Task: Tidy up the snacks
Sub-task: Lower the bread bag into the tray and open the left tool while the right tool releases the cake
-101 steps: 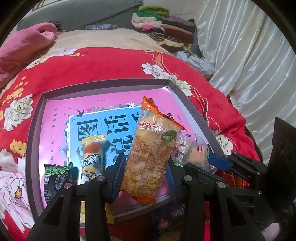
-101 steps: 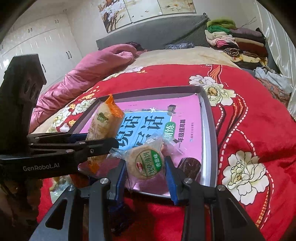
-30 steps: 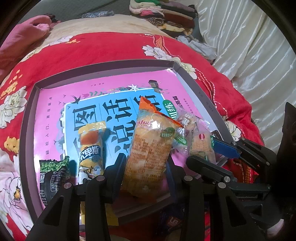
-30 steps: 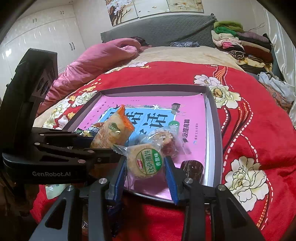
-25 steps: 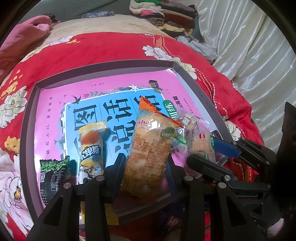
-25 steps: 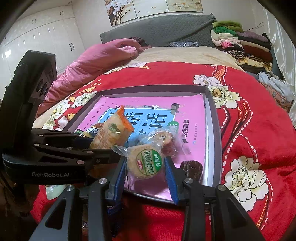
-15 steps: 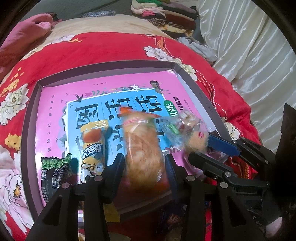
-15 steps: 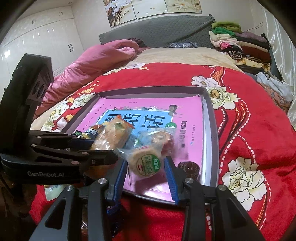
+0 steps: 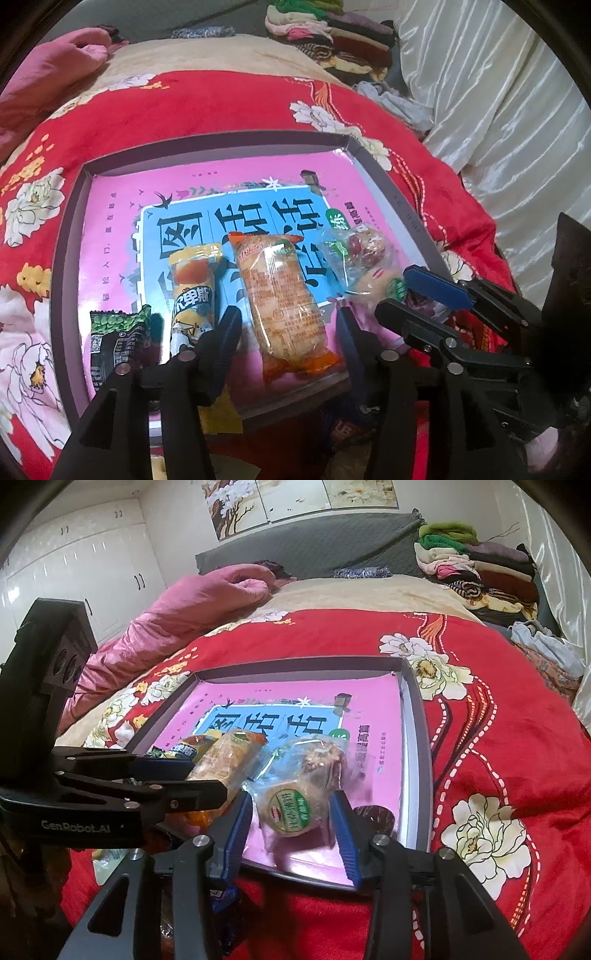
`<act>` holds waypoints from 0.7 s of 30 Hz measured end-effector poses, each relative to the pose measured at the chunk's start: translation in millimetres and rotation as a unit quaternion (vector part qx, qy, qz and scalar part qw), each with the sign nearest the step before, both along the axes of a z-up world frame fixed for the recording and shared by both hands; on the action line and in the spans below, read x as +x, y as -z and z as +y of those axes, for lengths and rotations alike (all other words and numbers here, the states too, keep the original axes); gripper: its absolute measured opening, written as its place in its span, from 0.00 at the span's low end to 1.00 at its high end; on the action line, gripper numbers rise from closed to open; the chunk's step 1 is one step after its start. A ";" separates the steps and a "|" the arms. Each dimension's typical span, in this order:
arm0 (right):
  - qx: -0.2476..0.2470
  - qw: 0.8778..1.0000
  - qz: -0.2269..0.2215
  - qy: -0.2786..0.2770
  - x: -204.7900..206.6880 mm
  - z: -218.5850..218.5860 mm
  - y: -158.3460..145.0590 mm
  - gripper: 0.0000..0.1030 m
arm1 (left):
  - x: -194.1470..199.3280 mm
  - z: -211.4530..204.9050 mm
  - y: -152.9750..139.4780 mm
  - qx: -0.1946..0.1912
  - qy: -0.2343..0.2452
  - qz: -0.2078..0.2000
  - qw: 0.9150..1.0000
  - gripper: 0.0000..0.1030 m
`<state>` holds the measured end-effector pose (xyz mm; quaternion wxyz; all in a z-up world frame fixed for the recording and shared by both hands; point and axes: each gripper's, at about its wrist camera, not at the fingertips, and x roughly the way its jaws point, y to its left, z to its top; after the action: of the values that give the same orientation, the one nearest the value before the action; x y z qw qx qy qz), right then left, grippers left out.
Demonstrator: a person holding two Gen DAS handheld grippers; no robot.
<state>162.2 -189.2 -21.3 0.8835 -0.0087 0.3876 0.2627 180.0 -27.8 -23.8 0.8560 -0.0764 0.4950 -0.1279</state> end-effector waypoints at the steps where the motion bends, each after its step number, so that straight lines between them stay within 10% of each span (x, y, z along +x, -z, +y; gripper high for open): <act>1: 0.001 1.000 0.000 0.000 -0.2 0.2 -0.4 0.44 | -0.7 0.5 -1.1 -0.002 -0.001 -0.001 1.000 0.56; 21: 0.023 1.000 -0.017 0.007 -3.0 -5.2 -10.6 0.53 | -14.4 13.6 -21.6 -0.012 -0.017 -0.027 0.999 0.72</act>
<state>159.3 -194.4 -10.7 0.8919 0.0097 0.3666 0.2647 165.7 -14.2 -2.3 0.8702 -0.0914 0.4687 -0.1211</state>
